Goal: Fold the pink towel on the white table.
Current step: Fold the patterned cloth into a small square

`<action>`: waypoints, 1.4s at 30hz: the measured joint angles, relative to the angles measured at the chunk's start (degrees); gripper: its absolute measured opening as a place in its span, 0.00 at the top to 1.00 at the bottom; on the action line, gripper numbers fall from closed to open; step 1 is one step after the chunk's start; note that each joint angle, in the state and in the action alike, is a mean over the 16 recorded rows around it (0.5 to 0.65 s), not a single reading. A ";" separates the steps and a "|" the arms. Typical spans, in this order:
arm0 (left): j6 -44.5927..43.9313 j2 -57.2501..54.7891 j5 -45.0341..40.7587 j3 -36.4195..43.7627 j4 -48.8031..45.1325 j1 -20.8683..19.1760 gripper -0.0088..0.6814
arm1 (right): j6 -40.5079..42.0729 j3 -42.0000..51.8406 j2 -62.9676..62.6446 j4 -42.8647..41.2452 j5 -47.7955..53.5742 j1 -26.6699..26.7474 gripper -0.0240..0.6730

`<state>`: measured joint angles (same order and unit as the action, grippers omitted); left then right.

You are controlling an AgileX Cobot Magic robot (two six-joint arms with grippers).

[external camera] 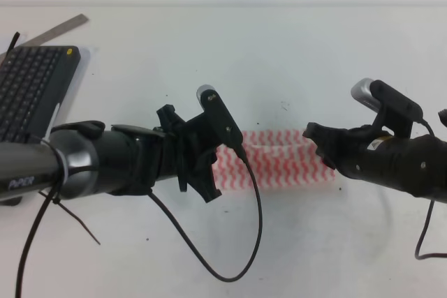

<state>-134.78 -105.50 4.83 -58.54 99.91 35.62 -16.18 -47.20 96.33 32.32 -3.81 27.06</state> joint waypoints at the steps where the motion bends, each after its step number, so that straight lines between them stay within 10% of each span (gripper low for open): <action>1: 0.00 -0.07 -0.13 -0.11 0.00 -0.04 0.99 | 0.00 -0.02 0.03 -0.01 -0.04 0.00 0.99; 42: -0.06 -1.76 -0.55 -1.32 0.02 -1.18 0.99 | 0.11 -0.24 1.17 -1.11 -2.85 0.08 0.99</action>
<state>-134.85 -107.26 4.28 -59.85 99.93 34.44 -16.07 -47.44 97.50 31.21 -6.65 27.14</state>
